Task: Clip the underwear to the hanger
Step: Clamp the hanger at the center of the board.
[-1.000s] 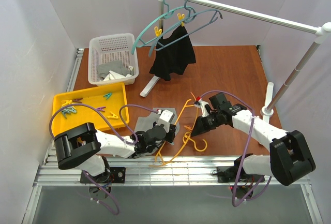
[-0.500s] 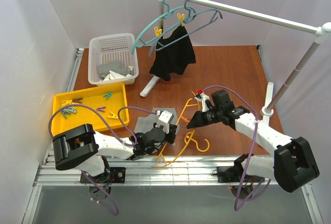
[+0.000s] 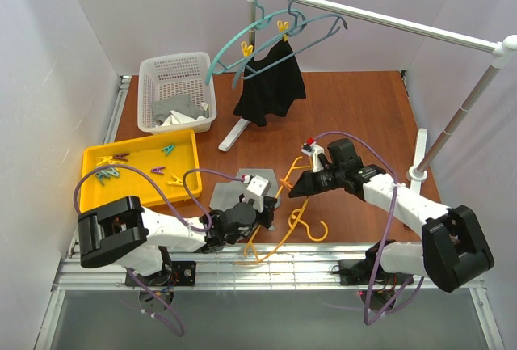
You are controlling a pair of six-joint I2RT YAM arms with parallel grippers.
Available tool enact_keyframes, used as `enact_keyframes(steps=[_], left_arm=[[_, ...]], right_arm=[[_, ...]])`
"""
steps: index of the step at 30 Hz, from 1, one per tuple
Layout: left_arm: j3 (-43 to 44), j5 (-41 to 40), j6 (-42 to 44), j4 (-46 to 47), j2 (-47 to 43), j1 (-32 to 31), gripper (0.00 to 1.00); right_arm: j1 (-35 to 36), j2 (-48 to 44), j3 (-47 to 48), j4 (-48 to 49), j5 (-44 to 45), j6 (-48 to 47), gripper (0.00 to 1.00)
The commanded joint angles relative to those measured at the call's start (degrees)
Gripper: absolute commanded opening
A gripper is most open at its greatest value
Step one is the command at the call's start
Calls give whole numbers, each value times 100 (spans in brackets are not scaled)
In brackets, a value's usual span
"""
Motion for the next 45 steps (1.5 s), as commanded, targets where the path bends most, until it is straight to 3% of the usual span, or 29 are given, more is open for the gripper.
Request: enact_keyframes(steps=[1, 11, 17, 19, 25, 29, 32, 35, 40, 41, 45], left_arm=[[-21, -152, 72, 292, -202, -107, 0], [-22, -187, 300, 442, -167, -239, 1], [-4, -231, 353, 302, -290, -239, 2], [75, -266, 336, 187, -316, -239, 7], [110, -267, 335, 116, -308, -247, 36], [14, -520, 248, 117, -492, -239, 41], [-197, -1483, 28, -147, -887, -230, 42], [-398, -1900, -25, -358, -1221, 85, 42], [-575, -1086, -105, -544, -1354, 1191, 43], [-462, -631, -8, -534, -1249, 1307, 43], [196, -58, 89, -1026, -318, 1484, 44]], right_arm=[[-19, 82, 137, 304, -79, -11, 1], [-28, 434, -21, 1086, -298, 120, 1], [-19, 163, -530, 2088, -413, 384, 1], [7, 57, -705, 2421, -413, 410, 1], [42, -400, -1330, 3194, -509, 551, 1], [42, -550, -1409, 3292, -536, 542, 1], [34, -647, -1436, 3275, -518, 525, 1], [42, -735, -1497, 3275, -509, 542, 1], [51, -919, -1585, 3231, -448, 551, 1], [42, -919, -1594, 3231, -457, 551, 1], [51, -946, -1629, 3213, -465, 533, 1]])
